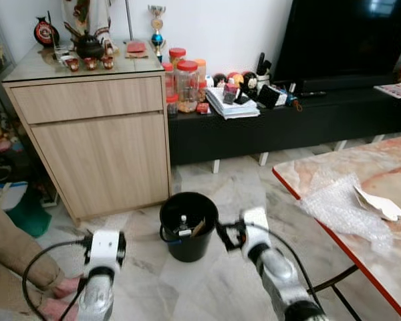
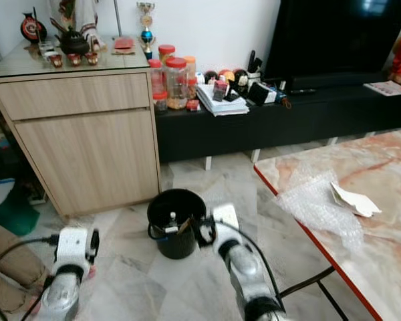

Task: Picking trash to rubbish bin

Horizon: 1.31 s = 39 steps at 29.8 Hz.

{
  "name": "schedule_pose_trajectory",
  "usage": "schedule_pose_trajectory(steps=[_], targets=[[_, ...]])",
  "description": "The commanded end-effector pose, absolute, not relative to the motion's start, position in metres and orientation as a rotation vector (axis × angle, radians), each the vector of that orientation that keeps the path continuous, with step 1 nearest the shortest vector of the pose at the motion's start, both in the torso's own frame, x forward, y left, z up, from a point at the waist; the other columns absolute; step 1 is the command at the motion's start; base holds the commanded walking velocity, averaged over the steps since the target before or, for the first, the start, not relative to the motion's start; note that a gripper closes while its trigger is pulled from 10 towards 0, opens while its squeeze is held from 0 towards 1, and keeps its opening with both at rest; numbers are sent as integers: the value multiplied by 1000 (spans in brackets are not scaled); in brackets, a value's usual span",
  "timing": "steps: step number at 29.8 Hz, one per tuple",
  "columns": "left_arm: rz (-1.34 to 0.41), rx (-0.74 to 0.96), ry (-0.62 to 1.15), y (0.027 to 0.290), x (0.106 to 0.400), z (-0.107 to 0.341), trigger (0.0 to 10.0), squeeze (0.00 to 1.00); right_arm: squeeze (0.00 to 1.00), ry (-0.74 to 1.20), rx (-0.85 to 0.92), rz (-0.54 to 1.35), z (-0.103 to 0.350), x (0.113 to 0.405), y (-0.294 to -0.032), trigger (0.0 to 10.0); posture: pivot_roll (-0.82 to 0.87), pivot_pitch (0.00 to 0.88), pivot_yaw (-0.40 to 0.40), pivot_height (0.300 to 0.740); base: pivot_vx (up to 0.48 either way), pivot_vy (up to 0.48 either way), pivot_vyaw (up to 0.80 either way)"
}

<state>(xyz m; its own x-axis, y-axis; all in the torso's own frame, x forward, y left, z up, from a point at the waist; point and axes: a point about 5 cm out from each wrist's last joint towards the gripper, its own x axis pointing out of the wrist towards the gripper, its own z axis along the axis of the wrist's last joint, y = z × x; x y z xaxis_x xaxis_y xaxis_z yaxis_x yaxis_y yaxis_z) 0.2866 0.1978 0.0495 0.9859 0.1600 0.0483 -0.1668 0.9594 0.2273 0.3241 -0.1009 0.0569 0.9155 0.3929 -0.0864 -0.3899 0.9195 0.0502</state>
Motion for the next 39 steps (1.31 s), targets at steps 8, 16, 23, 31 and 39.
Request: schedule_pose_trajectory(steps=[8,16,23,31,39], targets=[[122,234,-260,179,315,108,10000,0,0,-164,86,399,121,352,-91,10000,-24,0,-55,740,0,0,0],[105,207,-297,169,327,123,10000,0,0,-167,114,359,129,359,-88,10000,-26,0,-53,740,0,0,0],[109,229,-307,174,320,127,10000,0,0,-146,112,347,125,357,-88,10000,-25,0,-55,740,0,0,-657],[121,240,-297,178,319,125,10000,0,0,-149,104,341,126,358,-86,10000,-20,0,-58,740,0,0,-800],[114,241,-309,173,319,130,10000,0,0,-165,94,356,131,359,-80,10000,-17,0,-61,740,0,0,-800]])
